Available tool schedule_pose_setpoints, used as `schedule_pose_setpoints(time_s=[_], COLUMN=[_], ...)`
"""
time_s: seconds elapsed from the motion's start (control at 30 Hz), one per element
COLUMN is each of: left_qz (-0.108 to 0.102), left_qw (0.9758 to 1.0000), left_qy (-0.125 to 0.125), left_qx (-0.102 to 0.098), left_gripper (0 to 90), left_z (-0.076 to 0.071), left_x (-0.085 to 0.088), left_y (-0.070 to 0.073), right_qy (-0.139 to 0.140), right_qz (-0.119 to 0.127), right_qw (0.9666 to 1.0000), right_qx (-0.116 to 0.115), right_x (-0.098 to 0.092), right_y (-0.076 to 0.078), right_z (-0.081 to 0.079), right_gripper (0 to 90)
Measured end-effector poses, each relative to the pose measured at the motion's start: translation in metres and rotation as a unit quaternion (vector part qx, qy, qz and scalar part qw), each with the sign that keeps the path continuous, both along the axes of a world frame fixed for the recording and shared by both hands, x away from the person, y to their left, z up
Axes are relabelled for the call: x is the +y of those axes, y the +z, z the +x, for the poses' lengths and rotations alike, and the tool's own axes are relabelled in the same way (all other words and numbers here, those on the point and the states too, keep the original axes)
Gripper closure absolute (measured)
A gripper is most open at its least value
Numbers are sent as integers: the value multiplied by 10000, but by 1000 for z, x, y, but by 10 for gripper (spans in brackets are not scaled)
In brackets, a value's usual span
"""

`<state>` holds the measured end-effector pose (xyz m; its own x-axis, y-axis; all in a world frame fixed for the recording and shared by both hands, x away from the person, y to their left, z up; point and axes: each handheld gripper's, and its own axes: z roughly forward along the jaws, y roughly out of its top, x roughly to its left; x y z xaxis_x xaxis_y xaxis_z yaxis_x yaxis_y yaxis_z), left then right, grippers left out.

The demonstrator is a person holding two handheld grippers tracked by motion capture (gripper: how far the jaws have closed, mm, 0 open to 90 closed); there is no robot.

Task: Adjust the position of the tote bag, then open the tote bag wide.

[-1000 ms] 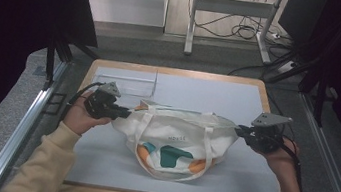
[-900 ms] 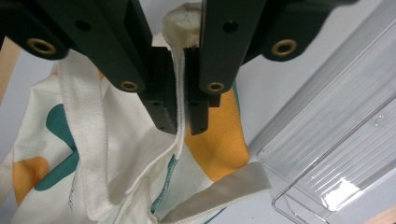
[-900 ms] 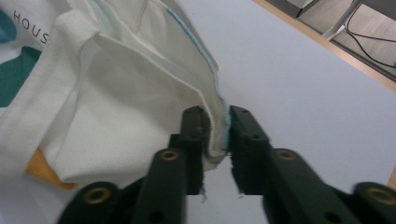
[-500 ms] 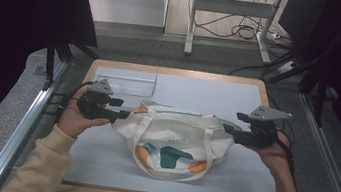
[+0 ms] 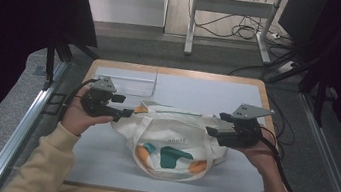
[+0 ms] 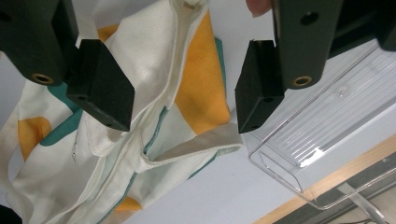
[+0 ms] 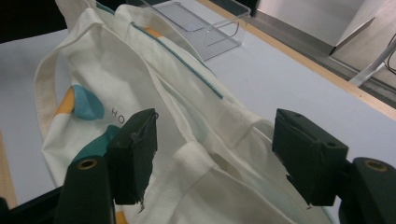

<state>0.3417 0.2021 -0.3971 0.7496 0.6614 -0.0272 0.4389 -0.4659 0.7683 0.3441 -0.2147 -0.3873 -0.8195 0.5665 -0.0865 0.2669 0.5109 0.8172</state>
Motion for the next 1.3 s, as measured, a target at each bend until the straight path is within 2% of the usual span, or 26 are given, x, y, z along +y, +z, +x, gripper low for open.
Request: schedule_pose_setpoints(time_s=[0.13,0.33,0.4,0.63,0.67,0.8,0.9,1.03,1.13,1.27,1.3], left_qz=[13,38,35,154,227,349,349,354,362,414,446], left_qw=[10000,9999,9999,9995,9990,9979,9978,9978,9968,9962,9960], left_qy=[-43,-112,-130,-272,-365,-532,-544,-517,-639,-671,-673], left_qx=[0,86,96,109,108,94,119,213,308,364,380], left_gripper=[377,397,398,394,394,395,406,421,430,435,443], left_z=[2,9,13,23,27,31,33,37,41,42,42], left_x=[-2,-9,-13,-30,-34,-41,-45,-49,-50,-51,-53], left_y=[2,5,7,12,13,10,7,5,3,1,0], right_qy=[50,93,84,186,271,368,436,455,545,632,689], right_qz=[80,-24,10,-74,-98,-124,-200,-237,-257,-211,-121], right_qw=[10000,9999,9999,9998,9996,9992,9988,9987,9982,9976,9973], right_qx=[8,58,80,5,0,18,31,37,81,169,221], right_x=[3,7,8,20,25,33,40,46,56,64,65], right_y=[0,-3,-3,-1,0,0,-2,-3,-6,-9,-10], right_z=[-1,-3,-5,-10,-12,-16,-18,-17,-12,-5,-3], right_gripper=[314,318,327,348,354,366,370,375,385,394,400])
